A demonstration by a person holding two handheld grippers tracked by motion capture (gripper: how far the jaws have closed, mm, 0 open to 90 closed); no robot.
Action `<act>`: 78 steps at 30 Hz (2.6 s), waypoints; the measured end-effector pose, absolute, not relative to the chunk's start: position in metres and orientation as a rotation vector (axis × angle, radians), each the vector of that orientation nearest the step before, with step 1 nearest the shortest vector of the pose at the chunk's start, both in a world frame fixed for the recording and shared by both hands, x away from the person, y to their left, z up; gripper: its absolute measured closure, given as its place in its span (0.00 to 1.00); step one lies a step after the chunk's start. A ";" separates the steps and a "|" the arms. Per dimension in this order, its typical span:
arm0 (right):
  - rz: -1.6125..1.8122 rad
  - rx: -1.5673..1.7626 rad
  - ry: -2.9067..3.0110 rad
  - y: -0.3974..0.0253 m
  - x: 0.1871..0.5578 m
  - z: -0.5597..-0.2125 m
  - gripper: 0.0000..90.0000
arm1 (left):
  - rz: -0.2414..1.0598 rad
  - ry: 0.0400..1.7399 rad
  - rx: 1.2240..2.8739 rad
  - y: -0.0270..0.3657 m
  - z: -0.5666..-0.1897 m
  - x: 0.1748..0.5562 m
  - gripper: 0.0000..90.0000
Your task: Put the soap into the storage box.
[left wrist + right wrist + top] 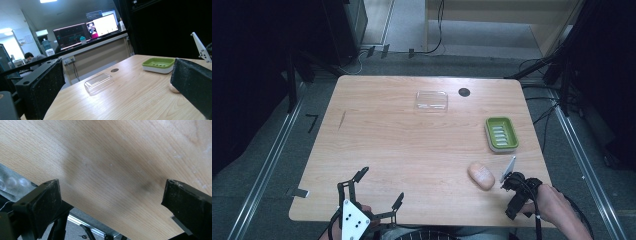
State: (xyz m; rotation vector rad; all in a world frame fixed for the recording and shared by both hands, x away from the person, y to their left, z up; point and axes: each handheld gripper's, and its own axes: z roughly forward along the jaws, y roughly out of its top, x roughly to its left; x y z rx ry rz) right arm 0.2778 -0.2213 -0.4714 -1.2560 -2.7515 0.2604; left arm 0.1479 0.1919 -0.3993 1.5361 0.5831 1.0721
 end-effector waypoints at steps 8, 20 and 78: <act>0.257 -1.243 -2.762 -0.216 0.278 -0.468 0.02 | 1.073 0.591 1.527 0.193 -0.399 0.147 0.00; 0.248 -1.226 -2.783 -0.207 0.281 -0.460 0.02 | 1.071 0.575 1.540 0.190 -0.399 0.148 0.00; 0.148 -1.145 -2.856 -0.138 0.329 -0.443 0.00 | 1.066 0.584 1.528 0.192 -0.400 0.150 0.00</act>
